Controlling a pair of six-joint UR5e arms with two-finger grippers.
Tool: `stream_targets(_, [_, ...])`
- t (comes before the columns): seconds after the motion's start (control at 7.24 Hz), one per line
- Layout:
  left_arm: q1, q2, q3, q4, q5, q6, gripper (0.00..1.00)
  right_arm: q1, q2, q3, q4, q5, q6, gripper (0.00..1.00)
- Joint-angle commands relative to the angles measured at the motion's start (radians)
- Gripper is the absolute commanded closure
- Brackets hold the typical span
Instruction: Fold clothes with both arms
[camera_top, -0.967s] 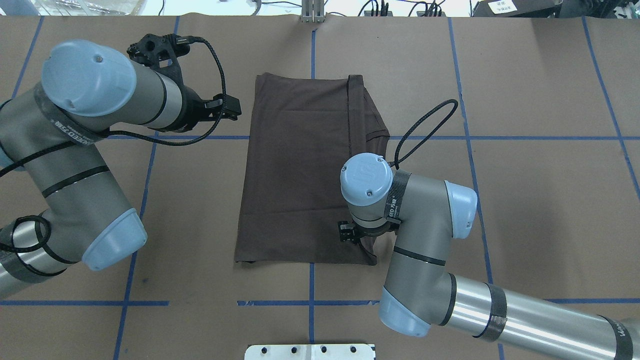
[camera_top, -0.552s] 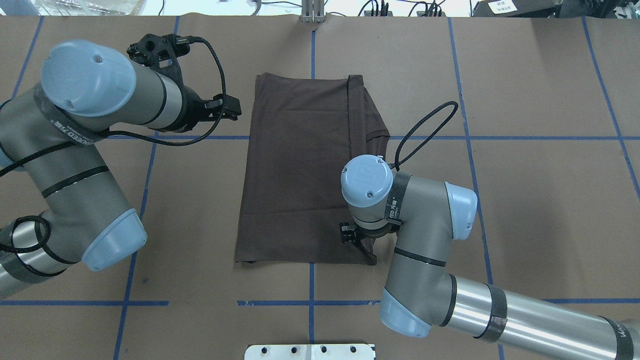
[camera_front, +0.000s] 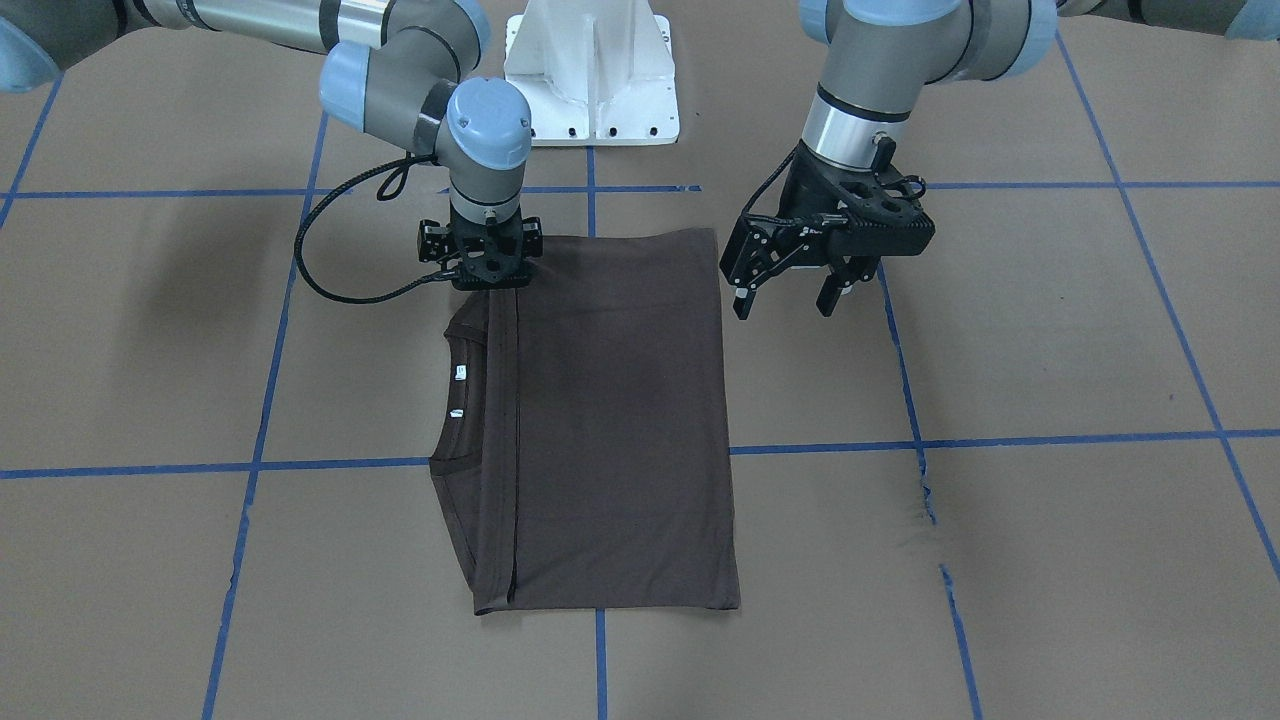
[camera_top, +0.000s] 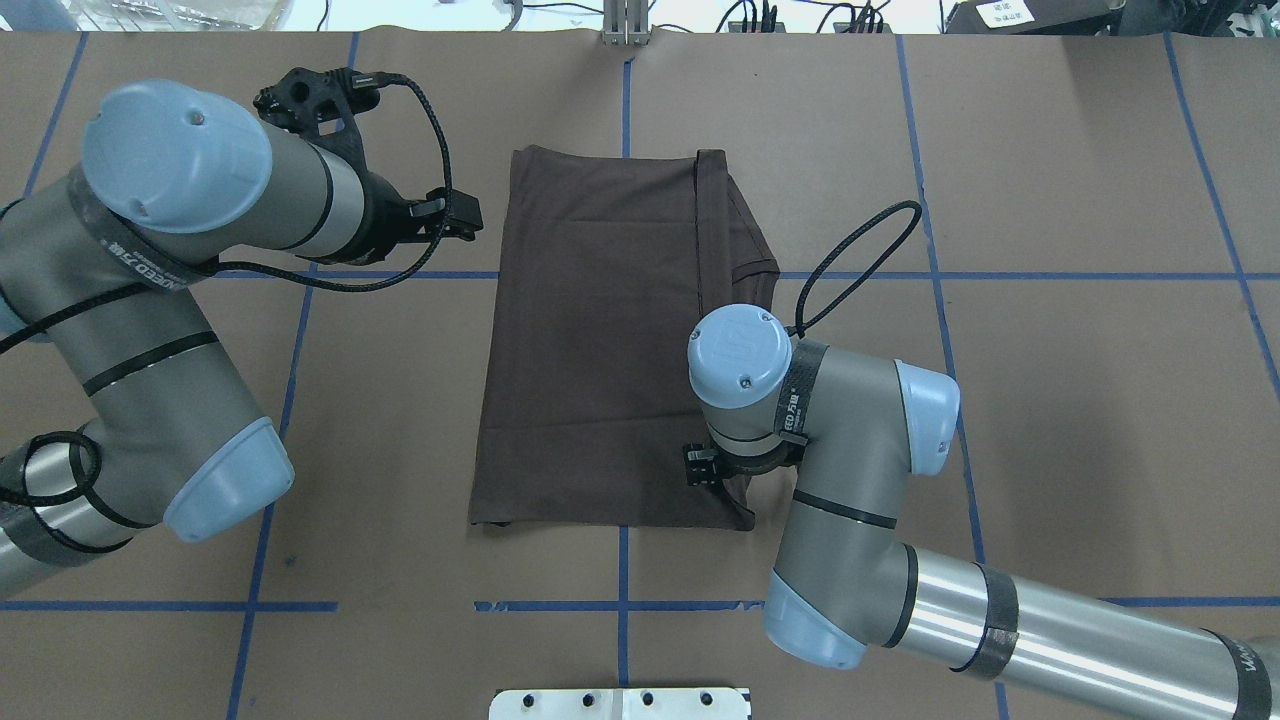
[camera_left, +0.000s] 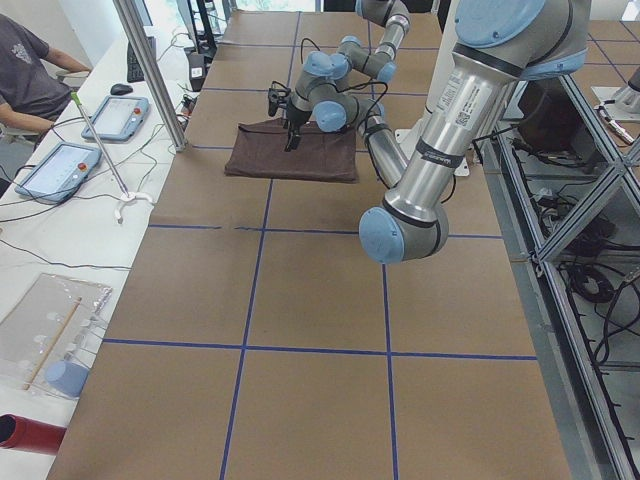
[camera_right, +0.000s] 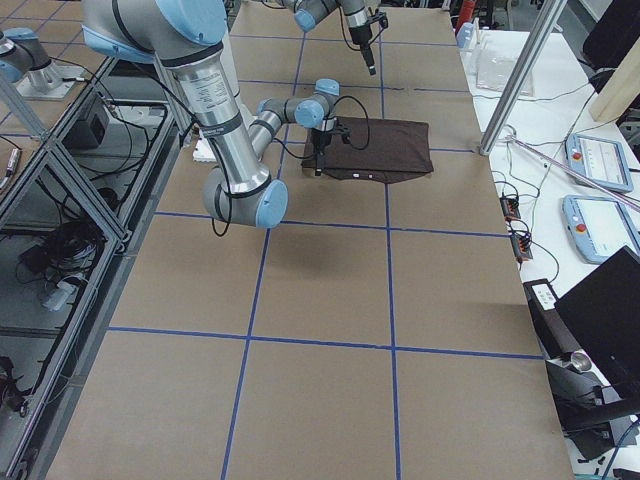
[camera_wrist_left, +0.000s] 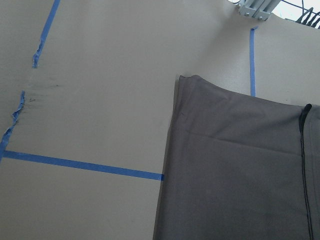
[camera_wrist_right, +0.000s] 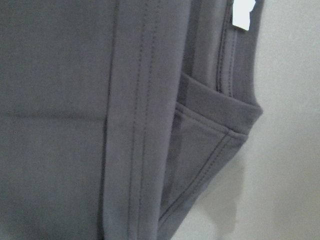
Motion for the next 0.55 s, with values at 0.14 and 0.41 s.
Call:
stream_targets(0.14, [0.0, -0.003, -0.002, 0.0, -0.001, -0.003, 0.0, 0.016, -0.011, 0.004, -0.017, 0.002, 0.0, 0.0])
stream_targets(0.41, [0.0, -0.003, -0.002, 0.0, -0.001, -0.006, 0.0, 0.024, -0.024, 0.009, -0.022, 0.002, 0.0, 0.0])
